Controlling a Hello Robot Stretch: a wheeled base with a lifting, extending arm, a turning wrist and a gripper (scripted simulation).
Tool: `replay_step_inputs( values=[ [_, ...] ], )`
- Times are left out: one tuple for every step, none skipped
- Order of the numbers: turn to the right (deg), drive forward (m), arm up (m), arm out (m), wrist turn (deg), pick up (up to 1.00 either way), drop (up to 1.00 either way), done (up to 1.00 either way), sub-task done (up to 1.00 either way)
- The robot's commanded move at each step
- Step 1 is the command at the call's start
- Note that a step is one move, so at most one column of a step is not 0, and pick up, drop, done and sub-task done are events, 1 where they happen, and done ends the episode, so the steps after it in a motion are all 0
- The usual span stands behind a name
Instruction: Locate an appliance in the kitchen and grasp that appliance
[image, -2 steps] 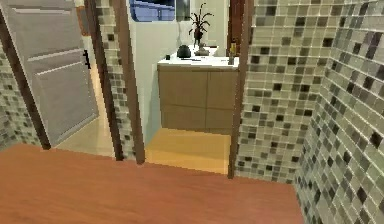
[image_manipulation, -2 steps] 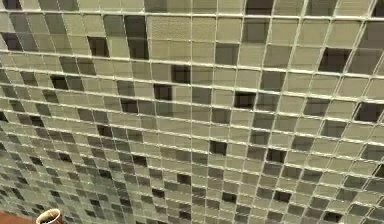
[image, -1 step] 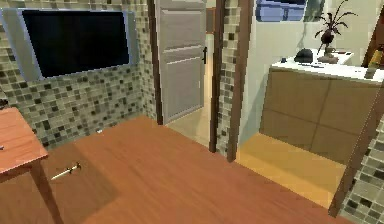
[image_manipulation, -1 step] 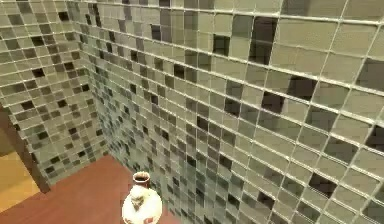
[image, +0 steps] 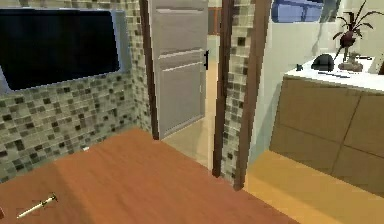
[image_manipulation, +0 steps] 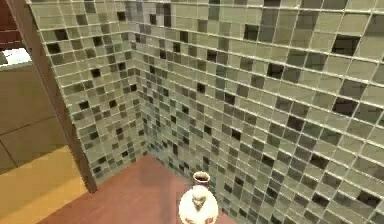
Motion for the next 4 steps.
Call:
replay_step_inputs(
  values=[
    [30.0, 0.00, 0.00, 0.00, 0.0, 0.00, 0.00, 0.00, 0.00],
    [0.0, 1.00, 0.00, 0.00, 0.0, 0.00, 0.00, 0.00, 0.00],
    [0.0, 0.05, 0.00, 0.00, 0.0, 0.00, 0.00, 0.00, 0.00],
    [24.0, 0.00, 0.00, 0.00, 0.0, 0.00, 0.00, 0.00, 0.00]
  ],
)
